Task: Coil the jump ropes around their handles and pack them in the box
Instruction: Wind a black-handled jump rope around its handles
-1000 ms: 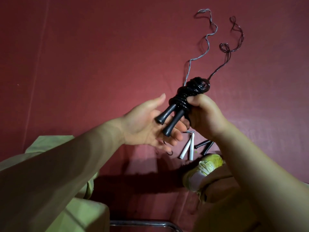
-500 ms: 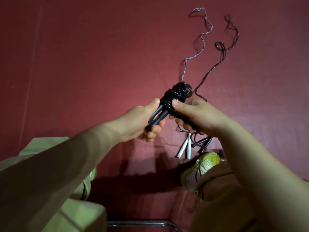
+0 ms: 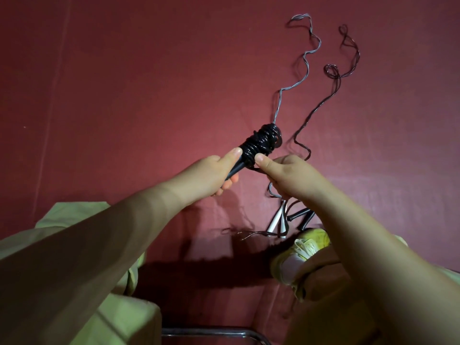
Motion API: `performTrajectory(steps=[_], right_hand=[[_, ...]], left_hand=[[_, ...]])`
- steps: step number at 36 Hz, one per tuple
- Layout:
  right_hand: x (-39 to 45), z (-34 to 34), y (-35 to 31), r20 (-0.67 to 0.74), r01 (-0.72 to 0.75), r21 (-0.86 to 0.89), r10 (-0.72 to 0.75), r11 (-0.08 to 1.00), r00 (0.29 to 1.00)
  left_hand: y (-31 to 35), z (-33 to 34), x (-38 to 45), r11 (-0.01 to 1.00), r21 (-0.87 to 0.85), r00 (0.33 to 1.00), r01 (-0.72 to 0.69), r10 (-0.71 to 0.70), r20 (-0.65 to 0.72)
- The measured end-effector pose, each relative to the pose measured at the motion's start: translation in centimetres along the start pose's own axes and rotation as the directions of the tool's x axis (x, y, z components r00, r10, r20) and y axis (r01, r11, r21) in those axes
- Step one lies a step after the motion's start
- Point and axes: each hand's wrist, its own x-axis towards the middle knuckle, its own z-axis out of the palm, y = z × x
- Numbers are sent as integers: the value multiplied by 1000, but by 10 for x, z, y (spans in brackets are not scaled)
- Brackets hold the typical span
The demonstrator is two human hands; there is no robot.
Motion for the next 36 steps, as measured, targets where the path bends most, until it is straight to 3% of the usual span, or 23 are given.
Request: performTrajectory(steps=[6,12,16,26,31,34,36], right_hand=[[-1,2,-3,113,-27,317,-9,948,994],[0,1,-4,286,-196,446,68,873,956],[1,3,-1,236,-192,430,96,882,967],[-2,2,-7,38,-66,448,54,892,998],[-4,0,-9,-55,40,342,-23,939,998],[-6,-3,-7,-73,192,208,-180,959,981],[-8,-3,-8,-36,272,213,-271,938,962]], left_hand=[[-7,-7,3,984,168,994,-53,68,-82],[-7,-8,-2,905,413,974,-106,178,-141],[-8,-5,-1,842,515,958,-160,258,-123],[-4,-2,-4,855,485,960,-185,264,-98],[2,-5,-5,952,288,994,-101,105,3],[4,-6,-10,994,-105,971,41,-15,240],[4,-10,-13,953,-247,880,176,-40,473]])
